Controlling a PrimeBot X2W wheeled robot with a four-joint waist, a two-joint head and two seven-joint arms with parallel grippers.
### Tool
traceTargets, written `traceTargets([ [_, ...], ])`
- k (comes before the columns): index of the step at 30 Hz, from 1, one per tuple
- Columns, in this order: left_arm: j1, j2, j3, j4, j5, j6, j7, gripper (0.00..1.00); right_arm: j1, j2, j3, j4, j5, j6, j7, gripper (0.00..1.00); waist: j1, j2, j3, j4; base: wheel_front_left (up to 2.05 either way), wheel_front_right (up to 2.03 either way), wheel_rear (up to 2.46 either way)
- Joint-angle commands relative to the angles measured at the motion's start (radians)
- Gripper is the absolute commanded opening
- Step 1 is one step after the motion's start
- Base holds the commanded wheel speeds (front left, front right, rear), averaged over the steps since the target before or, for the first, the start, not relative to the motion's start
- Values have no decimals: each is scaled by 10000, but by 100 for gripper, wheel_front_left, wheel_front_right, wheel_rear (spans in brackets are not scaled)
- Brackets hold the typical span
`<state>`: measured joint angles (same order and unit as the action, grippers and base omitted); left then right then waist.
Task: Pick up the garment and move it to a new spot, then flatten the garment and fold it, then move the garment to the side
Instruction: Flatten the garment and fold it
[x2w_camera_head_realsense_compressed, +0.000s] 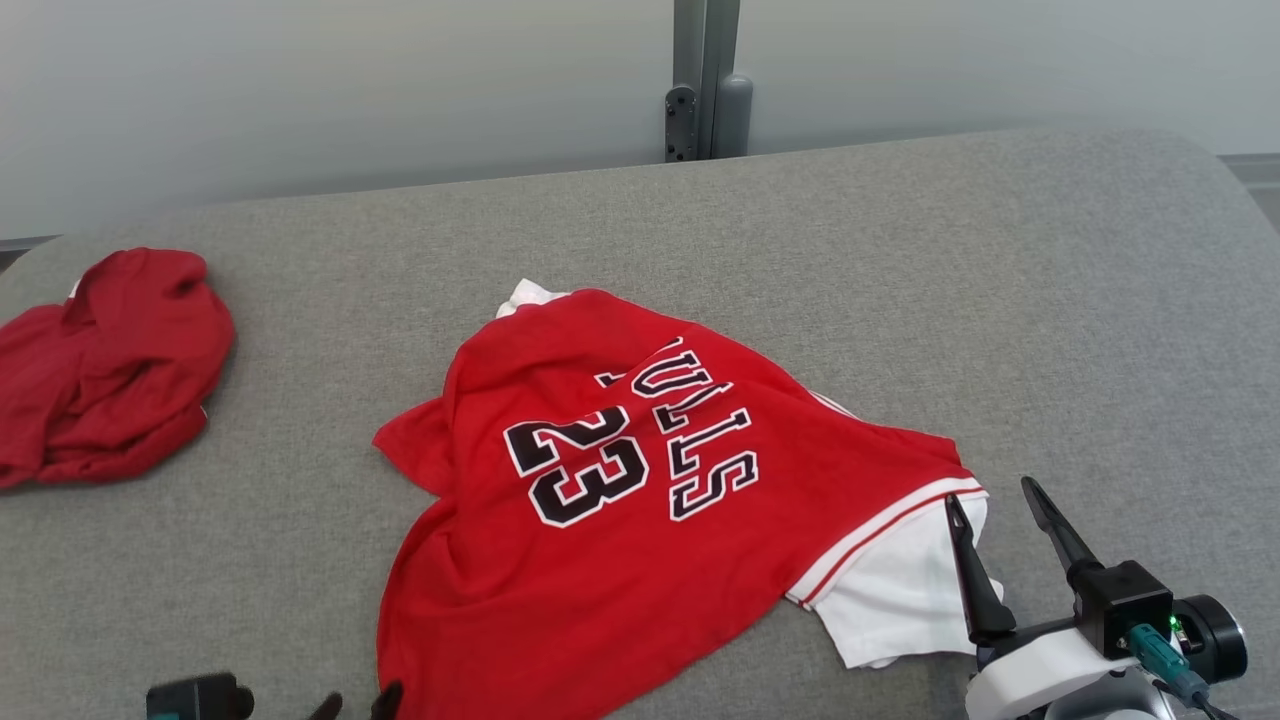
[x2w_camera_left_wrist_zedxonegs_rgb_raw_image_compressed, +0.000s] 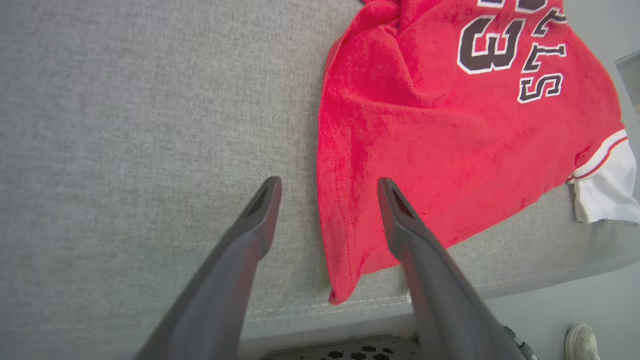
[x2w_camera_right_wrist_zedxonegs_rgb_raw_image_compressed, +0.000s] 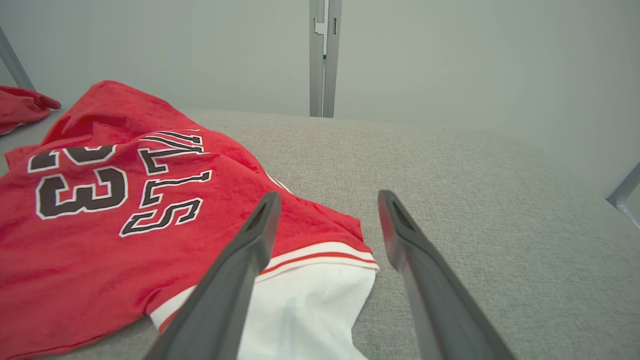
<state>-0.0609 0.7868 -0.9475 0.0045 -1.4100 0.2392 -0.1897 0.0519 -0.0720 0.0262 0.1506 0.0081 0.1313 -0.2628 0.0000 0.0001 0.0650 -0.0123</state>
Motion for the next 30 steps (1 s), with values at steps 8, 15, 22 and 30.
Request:
traceTargets([
  [8,-1851,-924,77,1671,226,260,801,100,-421,27,212,-73,87,-10,-31,100,0,-1,282,-688,0,0,0],
  [15,-2286,-1569,-109,2881,-91,-504,1410,100,-397,100,108,-75,124,-10,-30,100,0,-1,503,-1263,0,0,0],
  [22,-2559,-1989,-315,3485,-141,-1393,1836,0,-530,155,57,-100,172,-10,-30,100,0,-1,726,-1477,0,0,0],
  [30,-3502,-2267,255,4608,794,-1270,28,0,-595,189,-64,-130,146,-10,-30,100,0,-1,883,-1364,0,0,0],
])
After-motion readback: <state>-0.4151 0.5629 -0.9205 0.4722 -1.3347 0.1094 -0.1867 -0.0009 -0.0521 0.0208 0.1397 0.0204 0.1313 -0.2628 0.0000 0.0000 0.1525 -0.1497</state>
